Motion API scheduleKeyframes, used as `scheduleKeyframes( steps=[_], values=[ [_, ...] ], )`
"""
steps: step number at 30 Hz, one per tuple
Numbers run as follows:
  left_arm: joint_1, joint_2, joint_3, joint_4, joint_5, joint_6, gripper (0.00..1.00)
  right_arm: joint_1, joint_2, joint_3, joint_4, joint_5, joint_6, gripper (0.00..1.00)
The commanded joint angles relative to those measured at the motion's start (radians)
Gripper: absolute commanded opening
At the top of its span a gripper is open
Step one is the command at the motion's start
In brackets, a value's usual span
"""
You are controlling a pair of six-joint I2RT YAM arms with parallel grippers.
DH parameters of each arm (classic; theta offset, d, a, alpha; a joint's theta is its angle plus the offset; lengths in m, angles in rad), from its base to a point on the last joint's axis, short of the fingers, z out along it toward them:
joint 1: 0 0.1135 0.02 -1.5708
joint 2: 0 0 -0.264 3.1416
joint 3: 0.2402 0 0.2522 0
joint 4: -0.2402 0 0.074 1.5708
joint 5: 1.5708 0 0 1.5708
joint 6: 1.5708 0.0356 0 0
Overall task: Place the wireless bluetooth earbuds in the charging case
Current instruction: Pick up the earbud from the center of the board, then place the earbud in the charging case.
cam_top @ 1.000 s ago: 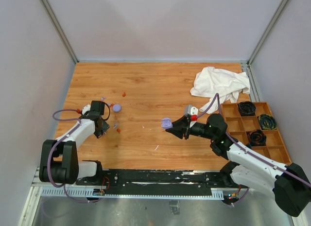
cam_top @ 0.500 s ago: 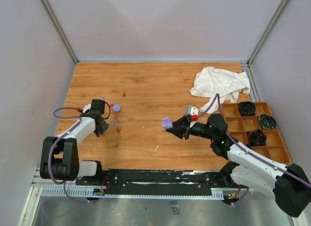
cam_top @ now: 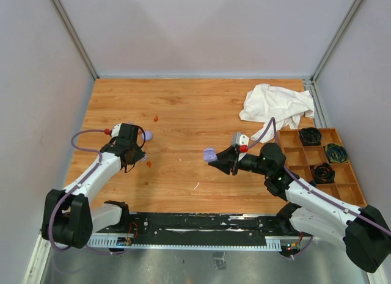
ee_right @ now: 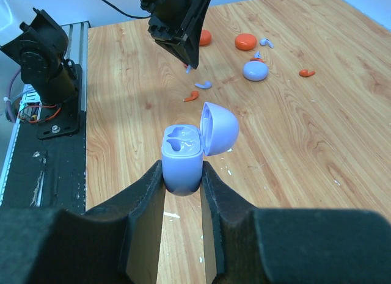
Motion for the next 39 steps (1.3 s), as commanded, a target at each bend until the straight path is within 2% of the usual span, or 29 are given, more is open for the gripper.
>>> scheduleKeyframes(
  steps=[1,6,16,25,32,39],
  values=[
    [-0.102,-0.074,0.053,0.067,0.006,-0.047,0.18,0.02,-0.003,0.013,0.042,0.02,-0.029,0.07],
    [-0.258,-0.101,0.096,0.161,-0.031,-0.063,0.19,0.021,-0.008,0.008,0.047,0.045,-0.051,0.08],
    [-0.497,-0.117,0.178,0.339,-0.14,-0.034,0.19,0.023,-0.073,-0.007,0.053,0.147,-0.089,0.07],
    [-0.649,-0.151,0.226,0.493,-0.175,0.023,0.18,0.022,-0.092,-0.06,0.259,0.216,-0.102,0.07],
    [-0.74,-0.176,0.229,0.629,-0.188,0.079,0.18,0.022,-0.058,-0.039,0.306,0.228,-0.107,0.07],
    [-0.795,-0.183,0.188,0.74,-0.195,0.074,0.18,0.022,-0.044,-0.048,0.334,0.282,-0.087,0.07]
  ],
)
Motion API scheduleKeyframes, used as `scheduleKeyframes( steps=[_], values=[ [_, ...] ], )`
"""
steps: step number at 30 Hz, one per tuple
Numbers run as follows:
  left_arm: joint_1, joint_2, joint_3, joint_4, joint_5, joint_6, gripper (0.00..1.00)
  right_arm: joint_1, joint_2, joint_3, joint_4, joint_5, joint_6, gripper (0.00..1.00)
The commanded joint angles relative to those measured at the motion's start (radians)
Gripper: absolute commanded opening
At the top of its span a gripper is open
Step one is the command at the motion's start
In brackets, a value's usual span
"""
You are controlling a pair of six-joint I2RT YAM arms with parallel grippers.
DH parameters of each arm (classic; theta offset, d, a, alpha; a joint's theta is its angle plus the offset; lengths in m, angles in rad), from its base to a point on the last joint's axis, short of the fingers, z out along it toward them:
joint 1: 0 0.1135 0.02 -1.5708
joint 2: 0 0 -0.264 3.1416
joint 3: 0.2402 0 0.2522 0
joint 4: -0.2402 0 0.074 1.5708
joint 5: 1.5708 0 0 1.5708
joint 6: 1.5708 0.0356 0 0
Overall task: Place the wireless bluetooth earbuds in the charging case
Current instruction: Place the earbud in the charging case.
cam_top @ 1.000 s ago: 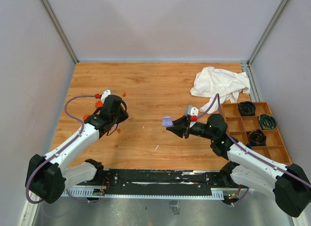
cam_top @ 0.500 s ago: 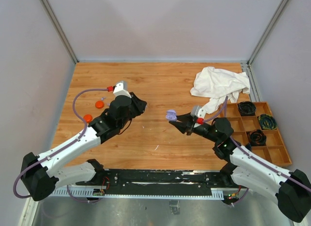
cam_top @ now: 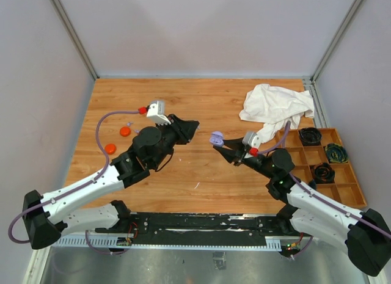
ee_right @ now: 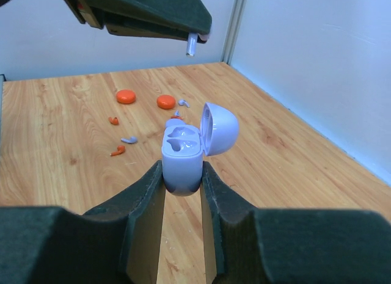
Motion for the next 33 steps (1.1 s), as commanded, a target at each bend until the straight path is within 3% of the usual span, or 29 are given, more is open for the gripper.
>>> scheduleKeyframes(
  steps=[1,33],
  values=[
    [-0.039,-0.008,-0.012,0.126,-0.039,0.015,0.18,0.017,0.006,0.001,0.085,0.057,0.009,0.07],
    [-0.213,0.149,-0.039,0.351,-0.143,0.211,0.18,0.017,-0.021,-0.036,0.129,0.114,0.099,0.07]
  ],
)
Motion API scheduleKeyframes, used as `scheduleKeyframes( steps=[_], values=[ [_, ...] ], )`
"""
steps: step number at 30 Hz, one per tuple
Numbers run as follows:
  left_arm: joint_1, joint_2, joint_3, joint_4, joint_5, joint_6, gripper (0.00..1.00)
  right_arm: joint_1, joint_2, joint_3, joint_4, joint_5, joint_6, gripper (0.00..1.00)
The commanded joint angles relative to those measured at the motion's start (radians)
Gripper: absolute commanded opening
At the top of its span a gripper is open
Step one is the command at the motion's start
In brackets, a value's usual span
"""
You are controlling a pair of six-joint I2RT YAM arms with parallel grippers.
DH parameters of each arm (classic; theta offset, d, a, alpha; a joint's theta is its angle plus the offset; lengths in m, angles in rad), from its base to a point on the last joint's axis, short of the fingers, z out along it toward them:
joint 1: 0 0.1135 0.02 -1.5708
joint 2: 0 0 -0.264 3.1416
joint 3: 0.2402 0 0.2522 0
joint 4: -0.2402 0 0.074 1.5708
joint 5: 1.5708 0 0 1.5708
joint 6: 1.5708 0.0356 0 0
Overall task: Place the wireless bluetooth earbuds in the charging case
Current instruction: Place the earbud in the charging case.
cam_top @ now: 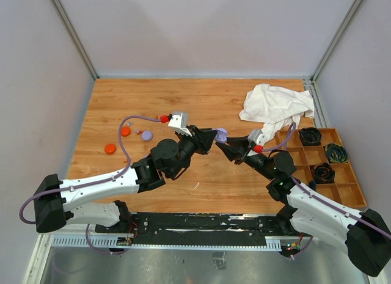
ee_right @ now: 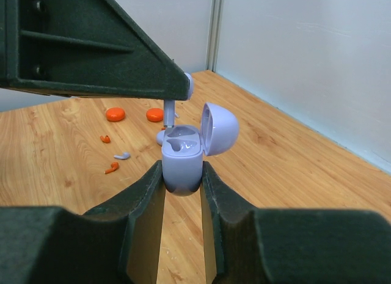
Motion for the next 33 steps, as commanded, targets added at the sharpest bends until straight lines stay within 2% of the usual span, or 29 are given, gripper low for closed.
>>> scheduleKeyframes(
  steps=[1,21,33],
  values=[
    [-0.015,0.012,-0.006,0.073,-0.042,0.05,0.18,0.016,-0.019,-0.007,0.05,0.01,0.013,0.07],
    [-0.043,0.043,-0.015,0.083,-0.058,0.096,0.2,0.015,-0.027,-0.007,0.043,0.013,0.007,0.07],
    [-0.047,0.041,-0.015,0.083,-0.055,0.092,0.46,0.015,-0.024,-0.009,0.039,0.012,0.003,0.06]
  ],
)
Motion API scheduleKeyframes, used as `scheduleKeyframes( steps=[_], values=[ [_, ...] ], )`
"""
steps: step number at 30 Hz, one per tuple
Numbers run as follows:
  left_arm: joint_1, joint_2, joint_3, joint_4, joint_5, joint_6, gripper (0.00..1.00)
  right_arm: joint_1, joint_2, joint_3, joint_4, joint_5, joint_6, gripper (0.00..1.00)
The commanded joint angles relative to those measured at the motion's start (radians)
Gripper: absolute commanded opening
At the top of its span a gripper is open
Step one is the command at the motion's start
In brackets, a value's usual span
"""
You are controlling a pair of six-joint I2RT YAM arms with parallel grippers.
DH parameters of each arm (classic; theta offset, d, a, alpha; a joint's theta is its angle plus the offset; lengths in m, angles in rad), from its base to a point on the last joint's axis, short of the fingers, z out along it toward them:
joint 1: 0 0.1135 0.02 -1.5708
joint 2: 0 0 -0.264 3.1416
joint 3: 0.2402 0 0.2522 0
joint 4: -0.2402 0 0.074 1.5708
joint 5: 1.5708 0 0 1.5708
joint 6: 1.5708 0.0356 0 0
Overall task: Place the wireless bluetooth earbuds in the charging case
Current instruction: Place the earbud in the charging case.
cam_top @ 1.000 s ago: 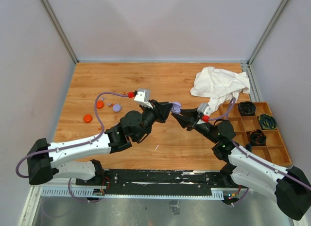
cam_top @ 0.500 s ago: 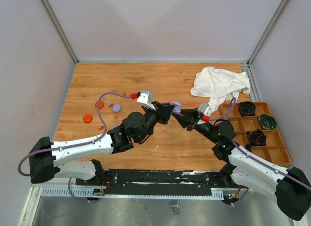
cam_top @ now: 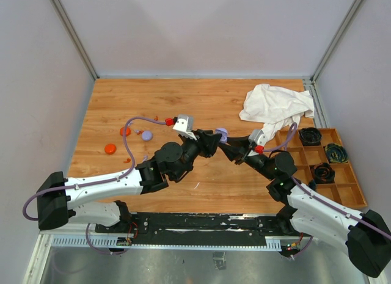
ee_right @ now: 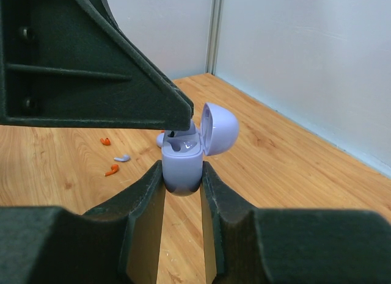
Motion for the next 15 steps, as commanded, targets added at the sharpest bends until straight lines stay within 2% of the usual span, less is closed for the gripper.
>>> scheduleKeyframes(
  steps=[1,9,15],
  values=[
    [-0.011,-0.002,-0.004,0.026,-0.025,0.002,0.47,0.014,-0.013,-0.009,0.037,0.011,0.002,0.06],
    [-0.01,-0.054,-0.005,-0.019,-0.069,-0.015,0.56,0.015,-0.008,-0.015,0.035,0.017,-0.004,0.06],
    [-0.01,-0.072,0.009,-0.207,-0.251,-0.045,0.61,0.015,-0.01,-0.03,0.027,0.023,-0.008,0.06]
  ],
)
